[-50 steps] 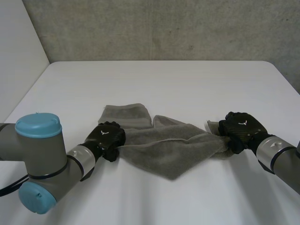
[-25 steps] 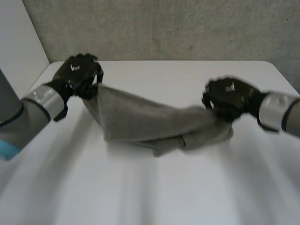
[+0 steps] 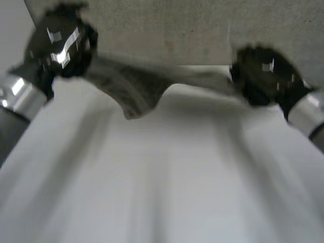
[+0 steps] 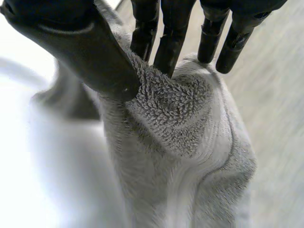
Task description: Fold the towel.
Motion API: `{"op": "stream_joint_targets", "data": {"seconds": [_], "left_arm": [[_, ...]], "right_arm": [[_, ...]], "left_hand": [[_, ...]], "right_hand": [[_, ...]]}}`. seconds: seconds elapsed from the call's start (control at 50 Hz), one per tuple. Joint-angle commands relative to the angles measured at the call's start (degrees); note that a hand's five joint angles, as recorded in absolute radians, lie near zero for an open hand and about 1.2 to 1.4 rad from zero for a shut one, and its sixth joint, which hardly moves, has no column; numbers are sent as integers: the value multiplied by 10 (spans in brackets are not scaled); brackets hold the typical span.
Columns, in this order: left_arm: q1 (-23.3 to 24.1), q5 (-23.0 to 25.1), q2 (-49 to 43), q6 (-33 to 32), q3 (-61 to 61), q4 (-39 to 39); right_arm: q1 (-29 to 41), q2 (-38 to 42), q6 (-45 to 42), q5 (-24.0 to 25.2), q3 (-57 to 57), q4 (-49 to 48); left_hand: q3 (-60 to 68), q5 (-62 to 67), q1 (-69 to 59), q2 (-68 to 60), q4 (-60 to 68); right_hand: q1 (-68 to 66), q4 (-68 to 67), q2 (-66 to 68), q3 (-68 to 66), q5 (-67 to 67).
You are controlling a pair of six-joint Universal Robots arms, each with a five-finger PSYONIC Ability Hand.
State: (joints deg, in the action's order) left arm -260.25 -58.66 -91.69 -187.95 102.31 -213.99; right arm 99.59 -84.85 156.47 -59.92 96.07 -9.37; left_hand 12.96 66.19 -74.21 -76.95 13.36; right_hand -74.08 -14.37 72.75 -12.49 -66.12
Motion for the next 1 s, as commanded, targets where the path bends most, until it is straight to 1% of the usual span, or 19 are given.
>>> {"op": "stream_joint_targets", "data": {"seconds": [0.02, 0.04, 0.06, 0.08, 0.1, 0.12, 0.18, 0.28, 0.36, 0.4, 0.58, 0.64, 0.68, 0.7, 0.76, 0.8, 0.84, 0.88, 1.0], "left_arm": [[-25, 70, -14, -2, 112, 28], [-27, 72, -18, -3, 126, 40], [-27, 72, -18, -3, 126, 40], [-27, 73, -22, -7, 133, 52], [-26, 73, -25, -14, 135, 64], [-26, 73, -25, -14, 135, 64], [-27, 73, -34, -40, 139, 81], [-27, 71, -45, -62, 140, 88], [-23, 71, -59, -63, 142, 94], [-25, 71, -60, -63, 145, 96], [-28, 69, -64, -64, 150, 99], [-29, 69, -63, -64, 153, 100], [-28, 70, -63, -64, 153, 100], [-28, 70, -63, -64, 153, 100], [-28, 70, -64, -64, 154, 99], [-28, 70, -64, -64, 155, 99], [-28, 71, -63, -64, 157, 99], [-28, 71, -63, -64, 158, 99], [-28, 71, -64, -64, 157, 99]], "right_arm": [[-62, 19, -100, 8, 83, 136], [-62, 19, -100, 8, 83, 137], [-63, 27, -101, 12, 83, 166], [-63, 27, -101, 12, 83, 167], [-64, 32, -101, 15, 81, 188], [-64, 32, -102, 17, 77, 199], [-63, 31, -97, 18, 67, 197], [-61, 36, -97, 21, 54, 201], [-57, 53, -98, 21, 48, 198], [-53, 72, -104, 11, 41, 197], [-51, 98, -113, 16, 45, 184], [-51, 114, -139, 13, 40, 165], [-48, 134, -185, 11, 32, 165], [-48, 134, -186, 11, 32, 165], [-23, 158, -236, 7, 18, 168], [-14, 167, -253, 1, 11, 169], [-7, 187, -268, -26, -3, 172], [-5, 195, -271, -39, -9, 173], [7, 231, -280, -60, -28, 173]], "left_hand": [[-30, 38, -58, -30, -34], [-30, 38, -58, -30, -34], [-30, 38, -58, -30, -34], [-30, 38, -58, -30, -34], [-30, 38, -58, -30, -34], [-30, 38, -58, -30, -34], [-30, 38, -58, -30, -34], [-30, 38, -58, -30, -34], [-30, 38, -58, -30, -34], [-30, 38, -58, -30, -34], [-30, 38, -58, -30, -34], [-30, 38, -58, -30, -34], [-30, 38, -58, -30, -34], [-30, 38, -58, -30, -34], [-30, 38, -58, -30, -34], [-30, 38, -58, -30, -34], [-30, 38, -58, -30, -34], [-30, 38, -58, -30, -34], [-30, 38, -58, -30, -34]], "right_hand": [[69, 44, -56, 25, 89], [70, 44, -56, 25, 90], [238, 44, -225, 25, 258], [240, 44, -226, 25, 260], [421, 44, -408, 25, 442], [505, 44, -491, 25, 525], [532, 44, -519, 25, 553], [536, 44, -522, 25, 556], [536, 44, -522, 25, 556], [536, 44, -522, 25, 556], [521, 44, -507, 25, 541], [512, 44, -499, 25, 532], [485, 44, -472, 25, 506], [485, 44, -472, 25, 506], [447, 44, -433, 25, 467], [433, 44, -420, 25, 453], [428, 44, -415, 25, 448], [430, 44, -416, 25, 450], [428, 44, -415, 25, 448]]}}
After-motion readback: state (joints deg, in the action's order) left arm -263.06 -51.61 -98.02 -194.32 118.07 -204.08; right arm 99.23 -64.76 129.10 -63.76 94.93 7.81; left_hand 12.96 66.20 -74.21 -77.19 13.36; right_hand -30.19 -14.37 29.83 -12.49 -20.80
